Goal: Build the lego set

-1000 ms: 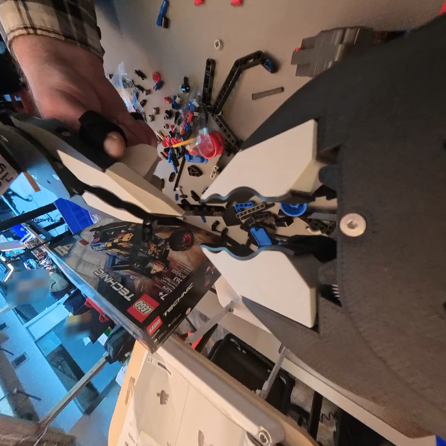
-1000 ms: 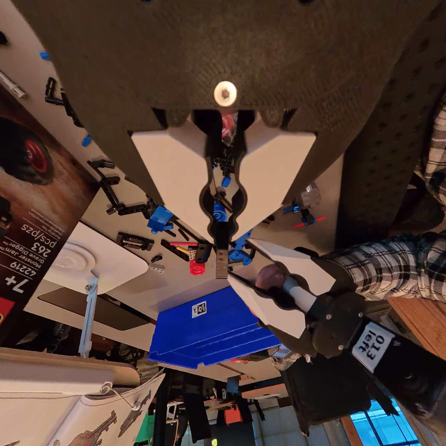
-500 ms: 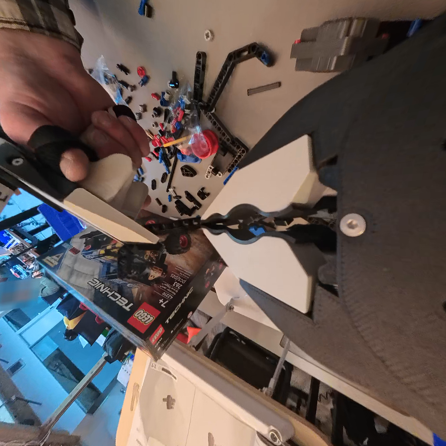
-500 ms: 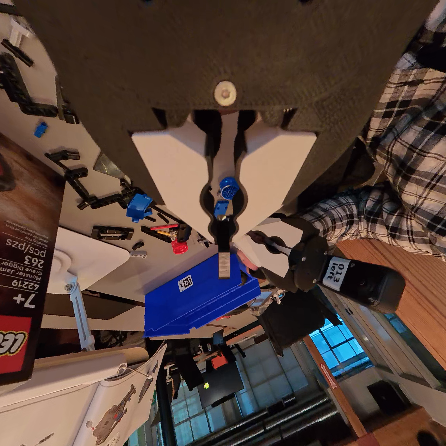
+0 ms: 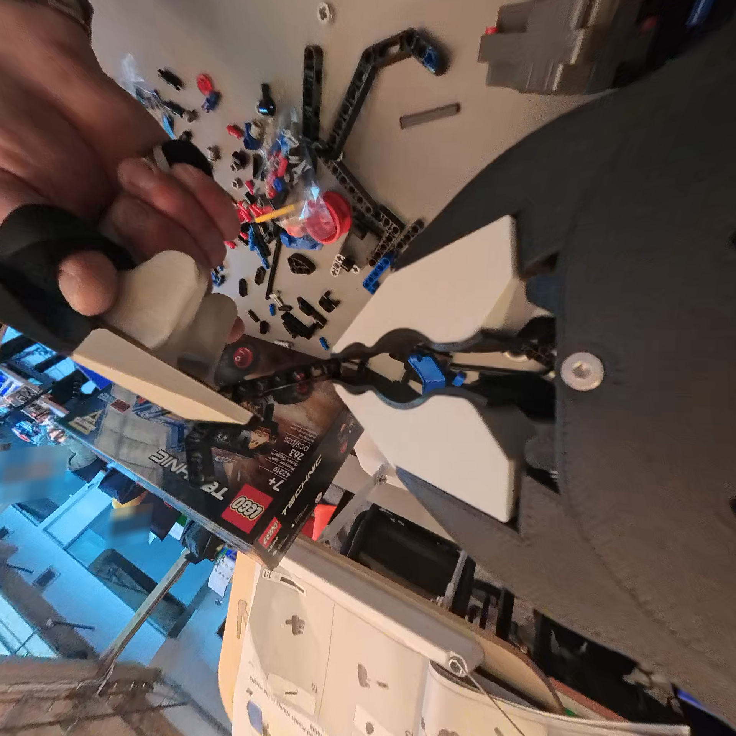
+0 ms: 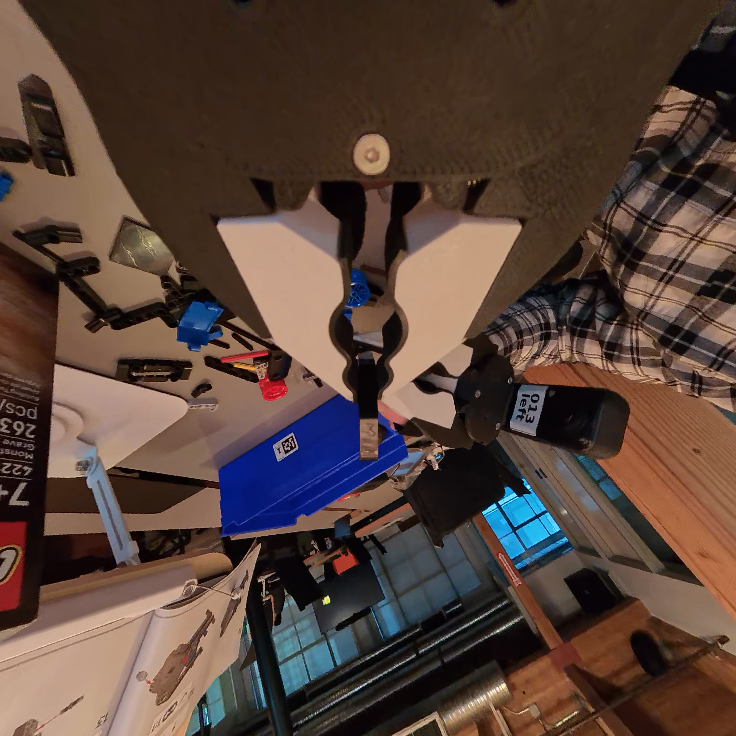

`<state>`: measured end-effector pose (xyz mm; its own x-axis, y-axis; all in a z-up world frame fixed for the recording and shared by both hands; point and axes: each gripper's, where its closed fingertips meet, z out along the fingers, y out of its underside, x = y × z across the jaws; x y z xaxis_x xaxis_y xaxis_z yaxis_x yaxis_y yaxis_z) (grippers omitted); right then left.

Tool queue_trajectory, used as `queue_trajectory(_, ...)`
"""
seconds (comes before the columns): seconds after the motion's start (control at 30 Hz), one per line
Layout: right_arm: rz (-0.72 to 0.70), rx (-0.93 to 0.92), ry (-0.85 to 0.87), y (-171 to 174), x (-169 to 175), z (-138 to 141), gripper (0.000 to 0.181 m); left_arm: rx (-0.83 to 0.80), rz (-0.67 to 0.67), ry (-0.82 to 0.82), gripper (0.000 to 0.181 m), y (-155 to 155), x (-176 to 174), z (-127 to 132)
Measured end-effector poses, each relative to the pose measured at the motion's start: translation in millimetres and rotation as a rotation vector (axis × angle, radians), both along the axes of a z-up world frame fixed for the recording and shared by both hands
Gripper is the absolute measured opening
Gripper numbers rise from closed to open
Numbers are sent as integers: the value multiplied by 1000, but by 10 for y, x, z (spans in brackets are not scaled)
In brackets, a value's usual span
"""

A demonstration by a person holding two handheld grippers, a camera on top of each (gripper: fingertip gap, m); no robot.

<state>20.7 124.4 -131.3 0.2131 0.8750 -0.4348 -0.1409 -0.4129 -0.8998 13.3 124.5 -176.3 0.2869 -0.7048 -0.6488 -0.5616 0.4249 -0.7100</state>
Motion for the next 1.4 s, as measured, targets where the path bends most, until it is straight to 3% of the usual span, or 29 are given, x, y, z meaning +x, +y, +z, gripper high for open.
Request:
queue_trajectory(0.17, -5, 4, 9, 19, 24, 8, 8, -52, -31, -25, 4, -33, -1, 28)
queue_trajectory(0.33, -52, 161, -109, 34, 66, -1, 40, -431, -186, -213, 3, -167, -18, 113)
queue_trajectory(0.4, -102, 314, -221, 32, 101, -6, 46, -615, -266, -307, 3, -221, -48, 172)
queue_trajectory(0.5, -203, 685, -483, 6, 128, -30, 45, -773, -338, -407, 3, -238, -103, 249)
queue_trajectory(0.63, -289, 1124, -761, -59, 45, -51, 50, -965, -464, -327, 4, -478, -81, 137)
queue_trajectory(0.73, -252, 1239, -890, -73, -10, -216, 44, -1026, -522, -289, 3, -614, -66, 104)
queue_trajectory(0.8, -232, 1222, -867, -89, 18, -218, 15, -1078, -555, -242, 4, -716, -61, 52)
queue_trajectory(0.93, -128, 1123, -874, -134, 89, -334, 10, -1148, -589, -291, 5, -727, -39, 93)
queue_trajectory(1.03, -57, 930, -851, -132, 124, -472, 8, -1136, -544, -349, 12, -594, -47, 126)
queue_trajectory(1.27, 70, 377, -685, -139, 141, -694, 7, -932, -383, -419, 33, -260, -104, 181)
queue_trajectory(1.4, 81, 265, -633, -118, 130, -728, 8, -866, -355, -389, 32, -249, -78, 161)
